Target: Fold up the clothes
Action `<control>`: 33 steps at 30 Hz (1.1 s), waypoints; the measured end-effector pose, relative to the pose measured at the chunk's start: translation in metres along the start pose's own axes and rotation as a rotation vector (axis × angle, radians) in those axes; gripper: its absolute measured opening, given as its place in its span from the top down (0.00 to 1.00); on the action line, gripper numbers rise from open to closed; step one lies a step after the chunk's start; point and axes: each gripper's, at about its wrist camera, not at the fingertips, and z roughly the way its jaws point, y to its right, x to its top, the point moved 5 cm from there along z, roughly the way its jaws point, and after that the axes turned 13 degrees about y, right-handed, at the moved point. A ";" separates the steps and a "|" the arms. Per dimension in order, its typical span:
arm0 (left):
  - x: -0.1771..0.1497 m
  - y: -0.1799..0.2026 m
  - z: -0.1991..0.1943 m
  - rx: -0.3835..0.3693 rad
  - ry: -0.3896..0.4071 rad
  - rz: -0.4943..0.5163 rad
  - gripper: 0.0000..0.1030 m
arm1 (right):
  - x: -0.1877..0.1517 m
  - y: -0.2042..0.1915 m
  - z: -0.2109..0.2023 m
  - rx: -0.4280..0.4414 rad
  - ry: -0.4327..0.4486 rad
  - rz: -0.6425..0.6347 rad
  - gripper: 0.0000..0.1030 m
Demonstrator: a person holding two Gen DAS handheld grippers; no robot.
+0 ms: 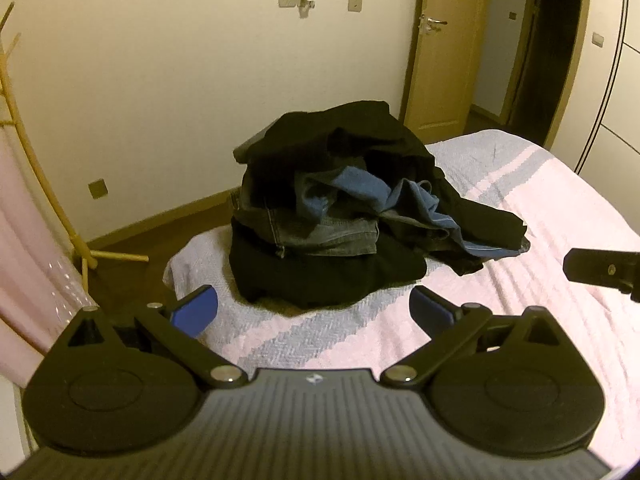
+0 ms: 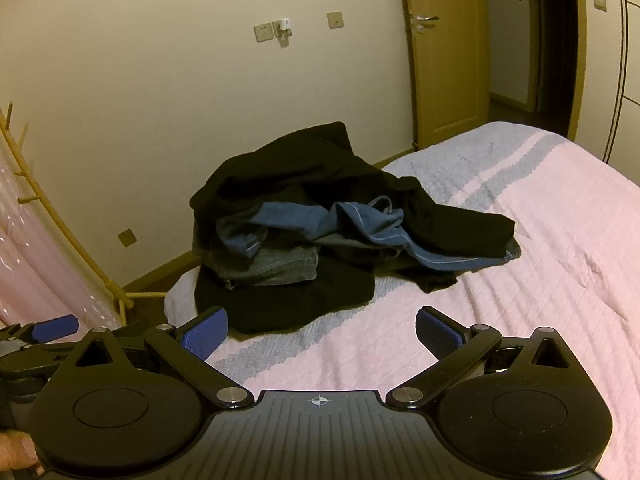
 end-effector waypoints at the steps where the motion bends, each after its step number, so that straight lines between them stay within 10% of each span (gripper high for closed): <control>1: 0.000 -0.001 0.001 -0.002 -0.002 -0.007 0.02 | 0.000 0.001 0.000 0.002 0.000 0.002 0.00; 33: -0.014 -0.016 0.001 -0.005 -0.031 -0.017 0.03 | -0.011 -0.005 0.004 0.001 -0.011 0.003 0.00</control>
